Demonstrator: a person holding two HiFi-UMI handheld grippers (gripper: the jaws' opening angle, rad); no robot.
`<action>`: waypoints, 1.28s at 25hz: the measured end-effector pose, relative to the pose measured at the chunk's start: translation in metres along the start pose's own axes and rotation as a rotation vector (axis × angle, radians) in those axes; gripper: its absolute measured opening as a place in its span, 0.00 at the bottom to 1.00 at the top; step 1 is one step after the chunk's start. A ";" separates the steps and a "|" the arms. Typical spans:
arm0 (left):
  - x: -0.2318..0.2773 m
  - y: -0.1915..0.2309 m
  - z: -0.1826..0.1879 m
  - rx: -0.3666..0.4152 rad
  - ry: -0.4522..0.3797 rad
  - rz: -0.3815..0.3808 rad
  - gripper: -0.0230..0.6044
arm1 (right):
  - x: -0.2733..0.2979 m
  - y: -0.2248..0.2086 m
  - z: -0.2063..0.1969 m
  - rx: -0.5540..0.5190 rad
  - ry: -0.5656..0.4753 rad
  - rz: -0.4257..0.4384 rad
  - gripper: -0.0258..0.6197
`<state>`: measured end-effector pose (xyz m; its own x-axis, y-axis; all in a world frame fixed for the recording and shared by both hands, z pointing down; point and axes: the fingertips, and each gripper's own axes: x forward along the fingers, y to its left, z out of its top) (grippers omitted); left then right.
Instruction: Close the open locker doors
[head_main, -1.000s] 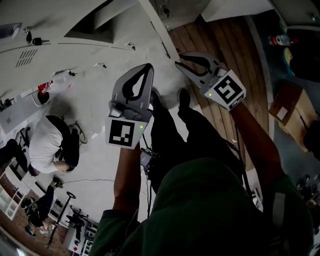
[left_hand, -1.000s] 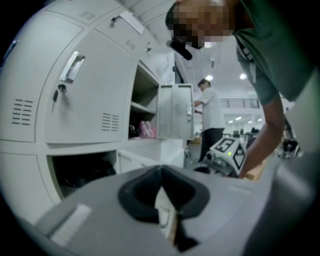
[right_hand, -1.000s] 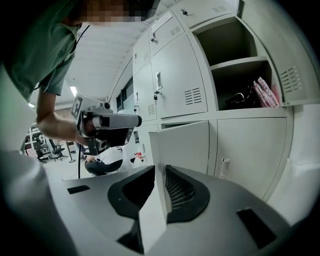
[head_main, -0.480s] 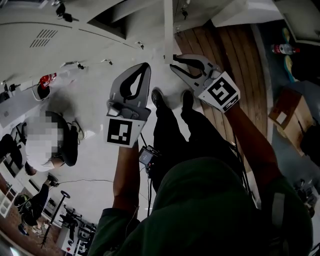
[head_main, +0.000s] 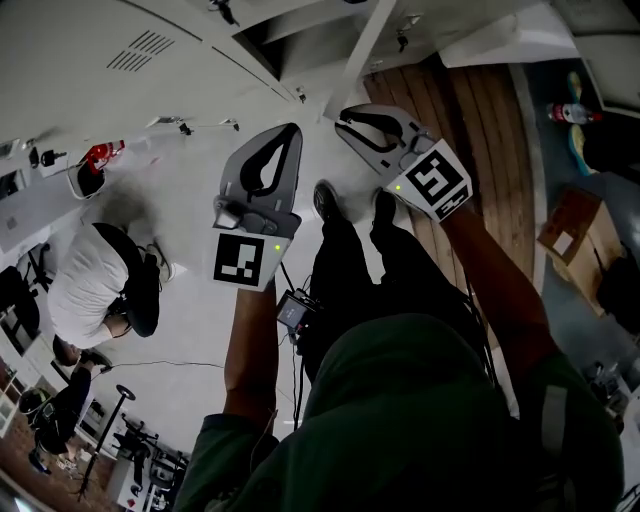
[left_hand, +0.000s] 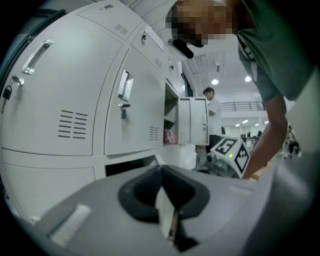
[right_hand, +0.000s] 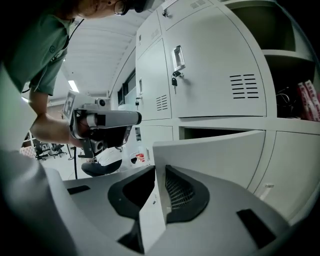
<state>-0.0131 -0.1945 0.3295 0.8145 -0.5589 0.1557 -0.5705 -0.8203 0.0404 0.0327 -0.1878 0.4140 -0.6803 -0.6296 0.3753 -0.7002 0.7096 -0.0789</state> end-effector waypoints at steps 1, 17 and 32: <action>-0.002 0.006 0.001 -0.001 -0.004 0.000 0.04 | 0.006 -0.001 0.003 0.002 -0.002 -0.007 0.13; -0.012 0.088 0.003 -0.017 -0.027 0.004 0.04 | 0.095 -0.030 0.046 0.015 -0.018 -0.083 0.13; -0.008 0.111 0.020 0.035 -0.016 -0.014 0.04 | 0.135 -0.072 0.062 0.018 -0.001 -0.125 0.13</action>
<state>-0.0813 -0.2833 0.3130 0.8244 -0.5485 0.1397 -0.5549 -0.8319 0.0082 -0.0222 -0.3441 0.4128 -0.5877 -0.7133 0.3820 -0.7834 0.6196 -0.0483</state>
